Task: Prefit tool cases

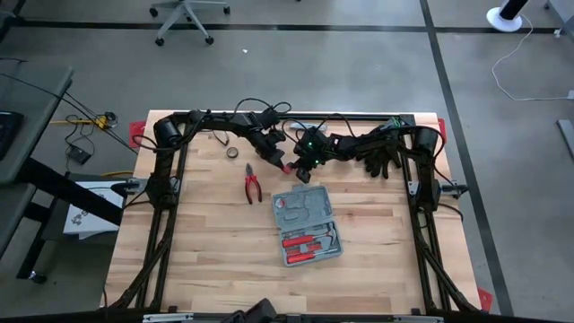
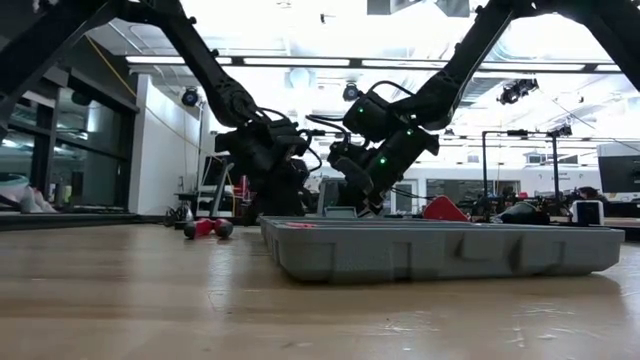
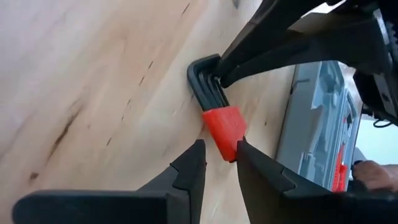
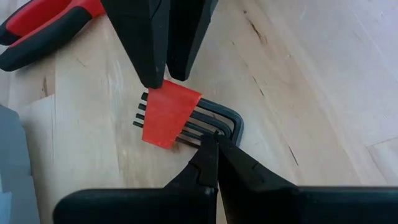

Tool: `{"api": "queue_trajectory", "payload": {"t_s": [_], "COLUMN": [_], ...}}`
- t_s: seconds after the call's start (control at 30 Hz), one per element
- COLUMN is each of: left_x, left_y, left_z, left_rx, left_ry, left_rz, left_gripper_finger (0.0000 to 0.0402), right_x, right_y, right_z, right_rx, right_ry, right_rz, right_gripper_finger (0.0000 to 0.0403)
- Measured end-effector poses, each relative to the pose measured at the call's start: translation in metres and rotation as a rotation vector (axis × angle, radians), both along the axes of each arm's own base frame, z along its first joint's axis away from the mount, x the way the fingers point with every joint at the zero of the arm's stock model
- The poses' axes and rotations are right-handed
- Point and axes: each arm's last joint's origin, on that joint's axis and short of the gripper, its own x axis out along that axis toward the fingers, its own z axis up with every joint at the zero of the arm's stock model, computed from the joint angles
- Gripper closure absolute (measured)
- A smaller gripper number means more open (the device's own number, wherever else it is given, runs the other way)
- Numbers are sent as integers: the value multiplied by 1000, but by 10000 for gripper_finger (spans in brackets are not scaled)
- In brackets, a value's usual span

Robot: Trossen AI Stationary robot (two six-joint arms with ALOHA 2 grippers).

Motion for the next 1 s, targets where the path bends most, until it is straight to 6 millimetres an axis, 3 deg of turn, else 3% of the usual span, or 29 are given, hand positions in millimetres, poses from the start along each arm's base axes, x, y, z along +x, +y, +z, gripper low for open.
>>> {"api": "queue_trajectory", "payload": {"t_s": [0.83,1.0], "left_x": [12,13], "left_y": [-7,-7], "left_z": [1,1], "left_rx": [35,47], "left_ry": [8,7], "left_rz": [48,53], "left_gripper_finger": [310,329], "right_x": [1,1], "right_y": [0,0], "right_z": [0,0], "right_rx": [-10,-11], "right_ry": [-11,-11], "right_rz": [5,6], "right_gripper_finger": [403,403]}}
